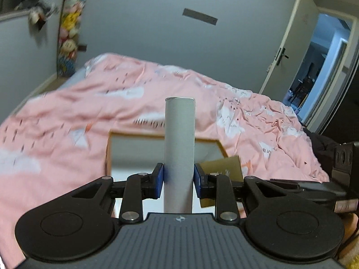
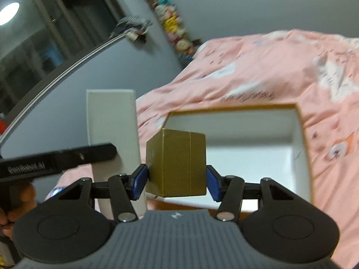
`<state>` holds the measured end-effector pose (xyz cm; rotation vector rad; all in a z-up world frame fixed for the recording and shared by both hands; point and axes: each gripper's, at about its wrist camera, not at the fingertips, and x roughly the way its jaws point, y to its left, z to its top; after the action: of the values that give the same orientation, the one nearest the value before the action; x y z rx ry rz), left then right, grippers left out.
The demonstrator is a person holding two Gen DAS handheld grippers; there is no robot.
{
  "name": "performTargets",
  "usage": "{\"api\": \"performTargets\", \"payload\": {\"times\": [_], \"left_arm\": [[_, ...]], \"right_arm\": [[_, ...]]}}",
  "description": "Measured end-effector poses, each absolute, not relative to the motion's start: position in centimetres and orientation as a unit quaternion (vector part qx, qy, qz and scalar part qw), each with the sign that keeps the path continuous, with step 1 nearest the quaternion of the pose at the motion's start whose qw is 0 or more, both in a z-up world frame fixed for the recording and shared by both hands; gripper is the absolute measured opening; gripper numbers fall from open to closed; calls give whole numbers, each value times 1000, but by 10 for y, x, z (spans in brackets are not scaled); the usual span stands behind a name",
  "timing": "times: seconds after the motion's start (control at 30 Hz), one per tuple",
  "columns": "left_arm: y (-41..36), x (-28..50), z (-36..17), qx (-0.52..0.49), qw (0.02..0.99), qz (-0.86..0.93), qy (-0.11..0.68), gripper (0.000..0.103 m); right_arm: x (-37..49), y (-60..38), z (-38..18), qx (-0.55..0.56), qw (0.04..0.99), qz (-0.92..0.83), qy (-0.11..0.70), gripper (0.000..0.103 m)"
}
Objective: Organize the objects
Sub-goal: 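Carry the white box with the left gripper while the right gripper carries the gold box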
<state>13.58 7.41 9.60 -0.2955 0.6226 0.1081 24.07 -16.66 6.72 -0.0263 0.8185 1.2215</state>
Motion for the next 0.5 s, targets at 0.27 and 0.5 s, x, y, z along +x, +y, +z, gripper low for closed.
{"api": "performTargets", "payload": {"times": [0.27,0.5], "left_arm": [[70,216,43,-96,917,86,378,31],[80,238,-9,-30,885,122,448,31]], "right_arm": [[289,-131,29,-24,763,502,407,57],[300,-94,-15,-48,732,506,454,57]]}}
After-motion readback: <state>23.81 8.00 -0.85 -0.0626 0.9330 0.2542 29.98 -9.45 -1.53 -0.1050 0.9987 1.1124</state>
